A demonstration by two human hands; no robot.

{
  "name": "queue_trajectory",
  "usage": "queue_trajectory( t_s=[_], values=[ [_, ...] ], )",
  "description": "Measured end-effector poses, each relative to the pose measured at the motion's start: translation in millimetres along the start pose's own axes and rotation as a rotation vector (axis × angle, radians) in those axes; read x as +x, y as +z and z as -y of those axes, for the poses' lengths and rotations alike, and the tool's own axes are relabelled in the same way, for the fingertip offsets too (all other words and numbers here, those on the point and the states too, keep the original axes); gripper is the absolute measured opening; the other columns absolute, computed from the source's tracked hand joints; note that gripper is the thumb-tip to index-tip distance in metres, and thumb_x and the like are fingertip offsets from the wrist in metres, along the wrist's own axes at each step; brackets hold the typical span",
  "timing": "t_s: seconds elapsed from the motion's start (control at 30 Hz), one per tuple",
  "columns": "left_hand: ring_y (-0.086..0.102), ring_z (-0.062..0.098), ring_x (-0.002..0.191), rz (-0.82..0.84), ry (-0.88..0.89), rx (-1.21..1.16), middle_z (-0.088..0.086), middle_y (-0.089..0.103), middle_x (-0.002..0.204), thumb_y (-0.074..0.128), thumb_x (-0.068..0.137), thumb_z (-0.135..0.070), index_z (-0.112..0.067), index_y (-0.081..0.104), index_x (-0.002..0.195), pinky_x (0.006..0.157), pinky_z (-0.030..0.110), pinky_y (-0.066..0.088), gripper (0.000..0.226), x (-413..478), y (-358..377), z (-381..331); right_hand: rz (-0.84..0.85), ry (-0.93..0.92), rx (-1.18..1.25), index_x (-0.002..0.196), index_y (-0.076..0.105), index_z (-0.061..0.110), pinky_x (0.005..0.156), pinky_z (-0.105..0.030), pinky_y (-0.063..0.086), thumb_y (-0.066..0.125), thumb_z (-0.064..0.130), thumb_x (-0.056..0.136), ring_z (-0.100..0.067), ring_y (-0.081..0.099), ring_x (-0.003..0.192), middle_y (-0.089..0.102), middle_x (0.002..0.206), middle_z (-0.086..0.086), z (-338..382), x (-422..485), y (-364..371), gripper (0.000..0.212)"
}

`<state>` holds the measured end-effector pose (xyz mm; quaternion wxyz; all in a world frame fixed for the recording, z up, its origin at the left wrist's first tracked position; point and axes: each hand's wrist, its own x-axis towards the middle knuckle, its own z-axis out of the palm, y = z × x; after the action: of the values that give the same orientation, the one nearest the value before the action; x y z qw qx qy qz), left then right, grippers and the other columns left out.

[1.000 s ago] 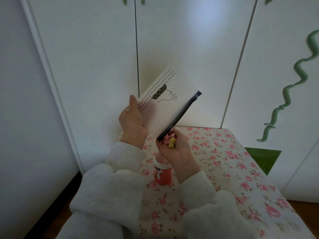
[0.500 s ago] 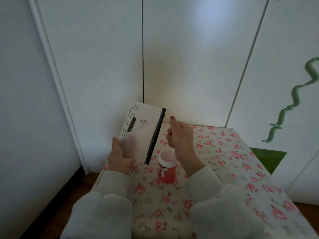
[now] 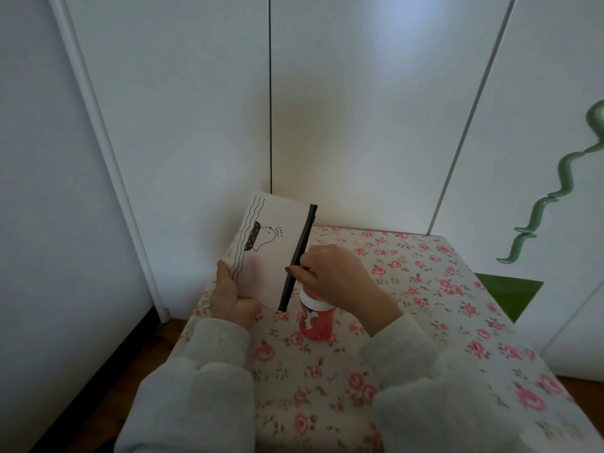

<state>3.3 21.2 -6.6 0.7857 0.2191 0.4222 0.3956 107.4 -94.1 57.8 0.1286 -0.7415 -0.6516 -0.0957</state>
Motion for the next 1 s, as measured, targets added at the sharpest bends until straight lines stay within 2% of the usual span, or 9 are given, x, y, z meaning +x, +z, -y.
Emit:
queue_trajectory(
  t_s=[0.1,0.37,0.47,0.57,0.63,0.7,0.77,0.87,1.0],
  values=[
    [0.041,0.013,0.063,0.025,0.026,-0.018,0.007,0.030,0.151,0.032,0.095,-0.044,-0.012,0.028,0.142,0.023,0.014,0.034,0.057,-4.5,6.4,-0.1,0.003,0.018,0.010,0.064,0.045,0.011,0.057,-0.029,0.042,0.038,0.040,0.094,-0.018,0.044,0.060,0.040,0.060,0.001,0.6,-0.7,-1.2,0.042],
    [0.043,0.012,0.065,0.076,-0.039,-0.096,0.007,0.035,0.149,0.036,0.095,-0.040,-0.012,0.030,0.141,0.025,0.012,0.035,0.055,-9.8,6.7,1.0,-0.178,-0.006,0.073,0.068,0.044,0.012,0.047,-0.028,0.034,0.045,0.036,0.091,-0.020,0.043,0.054,0.046,0.065,-0.003,3.3,2.2,12.7,0.034],
    [0.048,0.021,0.074,-0.051,-0.054,-0.195,0.014,0.041,0.141,0.055,0.082,-0.004,-0.011,0.012,0.147,0.043,0.017,0.043,0.077,11.0,-3.0,4.9,-0.319,-0.021,0.115,0.057,0.033,0.015,0.038,-0.021,0.022,0.052,0.027,0.087,-0.017,0.033,0.041,0.038,0.051,-0.001,4.3,0.1,18.1,0.038],
    [0.052,0.023,0.082,0.032,0.066,-0.113,0.015,0.043,0.131,0.049,0.075,0.014,-0.012,0.001,0.147,0.057,0.011,0.043,0.090,11.4,-10.0,16.8,-0.369,0.008,0.167,0.055,0.031,0.014,0.038,-0.020,0.018,0.052,0.023,0.086,-0.016,0.029,0.040,0.034,0.049,0.001,4.0,0.5,18.6,0.038],
    [0.055,0.026,0.094,0.044,0.078,-0.147,0.015,0.039,0.140,0.053,0.078,0.004,-0.008,0.006,0.147,0.068,0.015,0.044,0.085,5.5,-5.2,12.6,-0.368,0.016,0.194,0.055,0.032,0.014,0.039,-0.020,0.017,0.052,0.024,0.086,-0.014,0.026,0.041,0.032,0.049,0.002,3.2,1.4,20.0,0.038],
    [0.054,0.020,0.084,0.065,0.089,-0.139,0.011,0.041,0.141,0.053,0.084,-0.028,-0.007,0.022,0.144,0.046,0.013,0.046,0.070,0.2,-0.7,9.4,-0.372,0.019,0.216,0.056,0.033,0.014,0.040,-0.021,0.019,0.053,0.025,0.086,-0.011,0.025,0.041,0.030,0.049,0.005,2.6,2.4,21.5,0.038],
    [0.047,0.012,0.070,0.065,0.013,-0.161,0.004,0.051,0.120,0.038,0.094,-0.039,-0.010,0.032,0.140,0.028,0.014,0.039,0.055,-0.6,6.1,7.2,-0.362,0.028,0.242,0.058,0.036,0.014,0.042,-0.024,0.024,0.054,0.027,0.087,-0.014,0.030,0.043,0.034,0.051,0.004,2.9,3.1,22.2,0.037],
    [0.046,0.011,0.068,0.082,0.032,-0.145,-0.002,0.050,0.085,0.034,0.096,-0.039,-0.012,0.034,0.139,0.026,0.015,0.038,0.051,-0.8,7.1,6.7,-0.341,0.044,0.280,0.059,0.038,0.013,0.046,-0.030,0.032,0.054,0.029,0.088,-0.017,0.036,0.047,0.037,0.053,0.003,3.9,3.8,22.6,0.036],
    [0.047,0.012,0.067,0.071,0.006,-0.123,-0.001,0.058,0.070,0.036,0.094,-0.042,-0.012,0.039,0.136,0.028,0.015,0.040,0.052,1.1,3.8,6.7,-0.357,0.088,0.351,0.062,0.044,0.011,0.045,-0.023,0.027,0.057,0.030,0.086,-0.009,0.030,0.044,0.034,0.050,0.007,5.0,1.7,25.0,0.033]
  ],
)
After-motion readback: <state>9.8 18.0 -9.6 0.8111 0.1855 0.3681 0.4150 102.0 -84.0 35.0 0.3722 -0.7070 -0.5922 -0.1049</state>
